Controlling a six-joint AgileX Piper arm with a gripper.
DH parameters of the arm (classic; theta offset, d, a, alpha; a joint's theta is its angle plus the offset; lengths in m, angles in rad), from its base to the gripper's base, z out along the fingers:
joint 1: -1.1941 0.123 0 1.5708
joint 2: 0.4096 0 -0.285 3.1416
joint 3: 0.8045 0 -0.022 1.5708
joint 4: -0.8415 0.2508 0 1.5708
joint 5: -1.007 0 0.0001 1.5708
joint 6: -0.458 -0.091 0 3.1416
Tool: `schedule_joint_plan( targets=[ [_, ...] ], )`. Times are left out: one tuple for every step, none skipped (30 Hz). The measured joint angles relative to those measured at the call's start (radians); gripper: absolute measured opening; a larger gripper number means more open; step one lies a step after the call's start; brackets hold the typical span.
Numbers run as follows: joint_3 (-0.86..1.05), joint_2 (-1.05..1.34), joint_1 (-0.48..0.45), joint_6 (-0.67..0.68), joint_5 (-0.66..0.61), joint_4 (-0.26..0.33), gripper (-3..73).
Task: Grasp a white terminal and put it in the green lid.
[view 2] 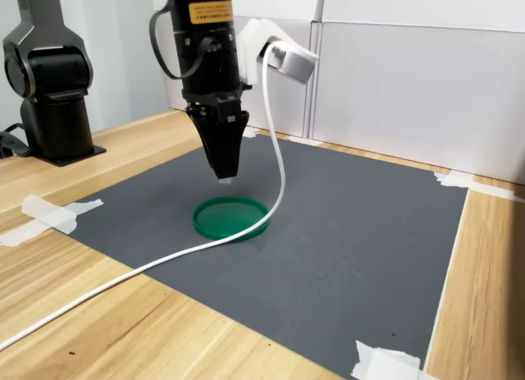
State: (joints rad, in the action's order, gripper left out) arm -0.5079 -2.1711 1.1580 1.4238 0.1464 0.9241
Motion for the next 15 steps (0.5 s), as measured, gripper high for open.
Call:
schedule_joint_plan(
  targets=[
    [-0.002,-0.011,0.000,0.000,0.005,-0.005,29.6],
    [-0.002,-0.019,0.000,0.000,0.012,-0.010,29.6],
    [-0.002,-0.026,0.000,-0.001,0.017,-0.014,29.6],
    [-0.002,-0.032,0.000,-0.002,0.020,-0.017,29.6],
    [-0.002,-0.038,0.000,-0.002,0.022,-0.022,29.6],
    [-0.002,-0.042,0.000,-0.002,0.024,-0.025,29.6],
    [-0.002,-0.045,0.000,-0.002,0.026,-0.027,29.6],
    [-0.002,-0.047,0.000,-0.002,0.028,-0.031,29.6],
    [-0.002,-0.049,0.000,-0.002,0.029,-0.035,29.6],
    [-0.002,-0.049,0.000,-0.001,0.032,-0.037,29.6],
    [-0.002,-0.050,0.000,-0.001,0.035,-0.041,29.6],
    [-0.002,-0.051,0.000,-0.001,0.038,-0.044,29.6],
    [-0.002,-0.052,0.000,-0.001,0.039,-0.048,29.6],
    [-0.002,-0.052,0.000,-0.001,0.039,-0.051,29.6],
    [-0.002,-0.052,0.000,-0.001,0.039,-0.054,29.6]
  ],
)
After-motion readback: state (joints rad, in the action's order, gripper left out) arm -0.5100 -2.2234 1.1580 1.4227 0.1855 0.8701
